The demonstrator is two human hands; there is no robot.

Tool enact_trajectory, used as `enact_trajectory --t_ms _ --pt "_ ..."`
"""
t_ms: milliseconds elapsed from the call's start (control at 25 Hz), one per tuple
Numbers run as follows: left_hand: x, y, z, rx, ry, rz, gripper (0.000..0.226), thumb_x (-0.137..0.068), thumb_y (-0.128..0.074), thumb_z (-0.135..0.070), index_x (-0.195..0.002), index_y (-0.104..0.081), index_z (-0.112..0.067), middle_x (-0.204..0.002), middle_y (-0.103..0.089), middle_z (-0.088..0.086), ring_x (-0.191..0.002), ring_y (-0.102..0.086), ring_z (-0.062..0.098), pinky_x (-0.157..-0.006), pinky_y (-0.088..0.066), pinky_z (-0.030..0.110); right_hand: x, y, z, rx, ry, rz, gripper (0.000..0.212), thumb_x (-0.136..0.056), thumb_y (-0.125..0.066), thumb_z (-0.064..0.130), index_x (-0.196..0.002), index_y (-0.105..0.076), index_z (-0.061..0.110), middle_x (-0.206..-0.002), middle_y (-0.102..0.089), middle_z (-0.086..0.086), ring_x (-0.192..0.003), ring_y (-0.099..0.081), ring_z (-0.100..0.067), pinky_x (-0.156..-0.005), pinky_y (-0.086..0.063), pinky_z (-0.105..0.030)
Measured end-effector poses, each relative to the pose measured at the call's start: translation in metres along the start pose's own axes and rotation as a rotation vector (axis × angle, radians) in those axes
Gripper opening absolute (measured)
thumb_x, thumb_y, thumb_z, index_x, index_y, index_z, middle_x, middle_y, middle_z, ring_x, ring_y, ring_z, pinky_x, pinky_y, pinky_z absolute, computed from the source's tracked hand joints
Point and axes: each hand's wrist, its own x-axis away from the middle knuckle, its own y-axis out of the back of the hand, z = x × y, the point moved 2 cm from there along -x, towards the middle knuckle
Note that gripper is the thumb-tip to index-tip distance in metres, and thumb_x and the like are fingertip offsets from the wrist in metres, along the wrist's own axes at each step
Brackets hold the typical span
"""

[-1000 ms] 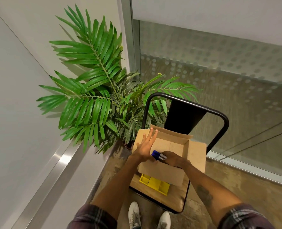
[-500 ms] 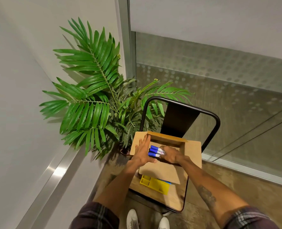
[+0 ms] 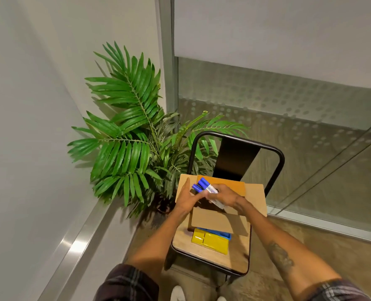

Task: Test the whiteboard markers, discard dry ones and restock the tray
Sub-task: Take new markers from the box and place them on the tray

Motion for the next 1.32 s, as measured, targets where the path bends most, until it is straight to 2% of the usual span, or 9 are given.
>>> enact_trajectory --t_ms 120,160,240,480,720,840,1000,1200,1320 --pt "0.01 0.002 -0.008 0.247 0.046 -0.017 0.067 -0.082 -0.066 -0.061 -0.135 -0.054 -0.022 -0.131 -0.062 0.001 -0.124 -0.057 0.024 -0.104 -0.046 0.038 0.006 -0.011 0.02 -0.168 -0.033 -0.017 0.017 -0.091 -0.067 0.022 -0.097 -0.069 0.006 -0.086 -0.072 -0.007 -0.07 -0.063 -0.014 -0.064 -0.049 -0.024" --pt "0.015 0.003 -0.01 0.33 0.068 -0.009 0.05 -0.085 -0.062 -0.06 -0.121 -0.061 -0.024 -0.119 -0.069 0.002 -0.115 -0.063 0.025 -0.098 -0.051 0.037 0.006 -0.017 0.026 -0.21 -0.035 -0.014 0.015 -0.091 -0.068 0.021 -0.096 -0.07 0.007 -0.087 -0.072 -0.009 -0.071 -0.064 -0.016 -0.065 -0.049 -0.026" --pt "0.028 0.007 -0.015 0.428 0.108 -0.017 0.033 -0.095 -0.057 -0.05 -0.114 -0.064 -0.024 -0.112 -0.071 0.006 -0.104 -0.069 0.027 -0.089 -0.058 0.04 0.006 -0.028 0.035 -0.282 -0.035 0.0 0.015 -0.091 -0.068 0.019 -0.098 -0.07 0.006 -0.088 -0.072 -0.012 -0.072 -0.064 -0.019 -0.064 -0.051 -0.028" --pt "0.062 0.025 0.003 0.612 0.176 -0.06 0.03 -0.105 -0.044 -0.031 -0.129 -0.053 -0.015 -0.108 -0.068 0.009 -0.092 -0.069 0.029 -0.073 -0.059 0.048 0.016 -0.061 0.047 -0.341 -0.044 0.089 0.025 -0.092 -0.067 0.022 -0.107 -0.067 0.003 -0.097 -0.073 -0.015 -0.082 -0.068 -0.024 -0.075 -0.055 -0.037" --pt "0.127 0.019 0.04 0.771 0.239 -0.183 0.032 -0.103 -0.048 -0.025 -0.133 -0.052 -0.014 -0.114 -0.063 0.009 -0.093 -0.066 0.031 -0.076 -0.054 0.055 0.058 -0.103 0.043 -0.337 -0.016 0.186 0.019 -0.093 -0.064 0.01 -0.108 -0.066 -0.002 -0.089 -0.071 -0.012 -0.073 -0.067 -0.02 -0.063 -0.054 -0.029" --pt "0.166 0.012 0.057 0.815 0.248 -0.288 0.034 -0.102 -0.05 -0.02 -0.133 -0.054 -0.009 -0.109 -0.066 0.017 -0.092 -0.067 0.034 -0.079 -0.056 0.054 0.083 -0.124 0.042 -0.242 0.044 0.224 0.014 -0.09 -0.068 0.013 -0.101 -0.07 0.003 -0.088 -0.072 -0.011 -0.072 -0.067 -0.018 -0.063 -0.053 -0.028" --pt "0.219 0.011 0.078 0.885 0.215 -0.423 0.033 -0.1 -0.053 -0.018 -0.133 -0.053 -0.012 -0.118 -0.064 0.023 -0.107 -0.064 0.04 -0.09 -0.053 0.059 0.118 -0.157 0.048 -0.156 0.09 0.306 0.021 -0.091 -0.068 0.018 -0.103 -0.07 0.0 -0.087 -0.072 -0.011 -0.074 -0.067 -0.019 -0.064 -0.055 -0.028" --pt "0.282 0.018 0.094 0.952 0.16 -0.533 0.024 -0.099 -0.056 -0.019 -0.123 -0.056 -0.016 -0.121 -0.065 0.026 -0.111 -0.064 0.042 -0.097 -0.05 0.06 0.155 -0.2 0.068 -0.129 0.111 0.436 0.014 -0.092 -0.058 0.002 -0.092 -0.071 0.007 -0.083 -0.072 -0.01 -0.073 -0.069 -0.02 -0.07 -0.058 -0.032" --pt "0.319 0.028 0.108 0.976 0.131 -0.617 0.026 -0.099 -0.057 -0.017 -0.125 -0.058 -0.014 -0.119 -0.066 0.025 -0.109 -0.065 0.041 -0.097 -0.049 0.061 0.18 -0.226 0.085 -0.046 0.167 0.515 0.017 -0.091 -0.055 0.0 -0.088 -0.069 0.01 -0.081 -0.071 -0.007 -0.072 -0.069 -0.016 -0.064 -0.054 -0.025"
